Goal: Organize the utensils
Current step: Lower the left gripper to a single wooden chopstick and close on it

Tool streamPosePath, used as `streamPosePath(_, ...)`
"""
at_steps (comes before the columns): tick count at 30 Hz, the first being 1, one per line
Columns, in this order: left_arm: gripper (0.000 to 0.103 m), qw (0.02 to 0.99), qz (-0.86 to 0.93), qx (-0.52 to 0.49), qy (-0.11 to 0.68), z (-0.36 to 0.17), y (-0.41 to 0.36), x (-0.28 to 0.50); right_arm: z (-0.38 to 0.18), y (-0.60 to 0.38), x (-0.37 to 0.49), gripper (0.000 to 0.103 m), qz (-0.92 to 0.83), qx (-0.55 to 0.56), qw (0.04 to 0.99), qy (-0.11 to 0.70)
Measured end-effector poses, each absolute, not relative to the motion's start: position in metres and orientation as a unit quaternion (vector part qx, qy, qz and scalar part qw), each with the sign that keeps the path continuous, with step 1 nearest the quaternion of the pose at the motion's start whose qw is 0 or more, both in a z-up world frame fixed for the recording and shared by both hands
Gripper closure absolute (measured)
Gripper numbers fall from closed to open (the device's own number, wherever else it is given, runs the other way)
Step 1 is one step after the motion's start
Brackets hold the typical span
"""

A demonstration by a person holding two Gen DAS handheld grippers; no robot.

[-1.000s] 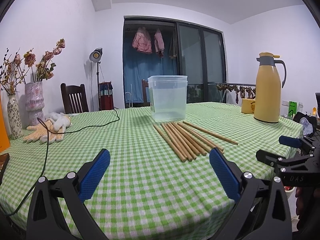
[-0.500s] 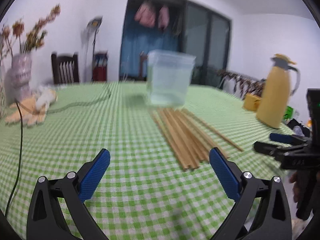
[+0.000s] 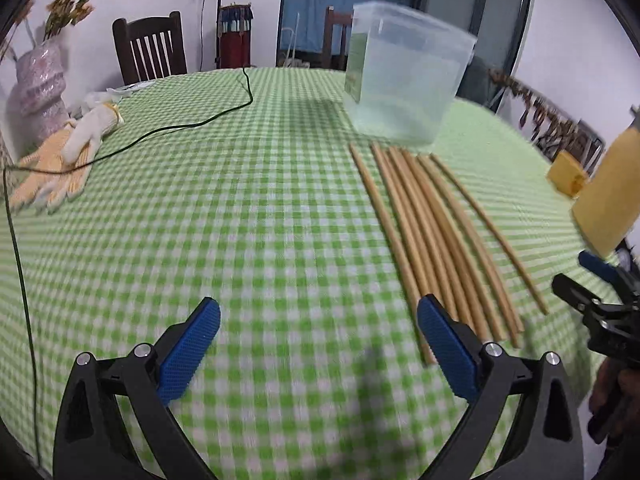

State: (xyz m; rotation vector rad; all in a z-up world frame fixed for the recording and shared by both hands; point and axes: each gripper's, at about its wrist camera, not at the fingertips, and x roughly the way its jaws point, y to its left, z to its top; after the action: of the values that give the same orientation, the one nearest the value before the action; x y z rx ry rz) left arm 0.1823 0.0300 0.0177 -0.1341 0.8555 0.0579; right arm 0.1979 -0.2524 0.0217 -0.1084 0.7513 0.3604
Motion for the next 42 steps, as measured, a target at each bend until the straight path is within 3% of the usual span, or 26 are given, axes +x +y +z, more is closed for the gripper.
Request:
streamPosePath(12,0.009,0.893,0.046,-0.025,0.448,0.019,0.016,0.258,0.016,-0.236,0.206,0.008,0.187,-0.071,0.906,0.374)
streamPosePath(13,0.012,0.890,0.044,-0.021,0.454,0.017,0.016,0.262,0.015,-0.236,0.207,0.013,0.187,-0.070,0.904,0.377)
streamPosePath(14,0.012,0.889,0.042,-0.021,0.456,0.016,0.016,0.263,0.014,-0.236,0.208,0.031,0.186,-0.069,0.902,0.382)
streamPosePath(16,0.012,0.886,0.038,-0.018,0.461,0.013,0.011,0.265,0.010,-0.235,0.213,0.046,0.181,-0.067,0.898,0.395)
streamPosePath(27,0.012,0.878,0.032,-0.011,0.477,0.003,0.004,0.248,0.007,-0.227,0.213,0.050,0.189,-0.079,0.892,0.404)
streamPosePath(30,0.012,0.880,0.010,0.000,0.475,0.003,-0.003,0.230,0.008,-0.230,0.210,0.056,0.185,-0.077,0.893,0.404)
streamPosePath(33,0.013,0.882,-0.011,0.020,0.471,0.004,-0.010,0.216,0.008,-0.232,0.203,0.070,0.187,-0.078,0.894,0.400)
streamPosePath(35,0.018,0.882,-0.018,0.021,0.471,0.005,-0.011,0.207,0.008,-0.233,0.196,0.076,0.190,-0.082,0.895,0.396)
streamPosePath(42,0.035,0.884,-0.033,0.029,0.465,0.009,-0.012,0.181,0.007,-0.236,0.178,0.076,0.189,-0.079,0.900,0.386)
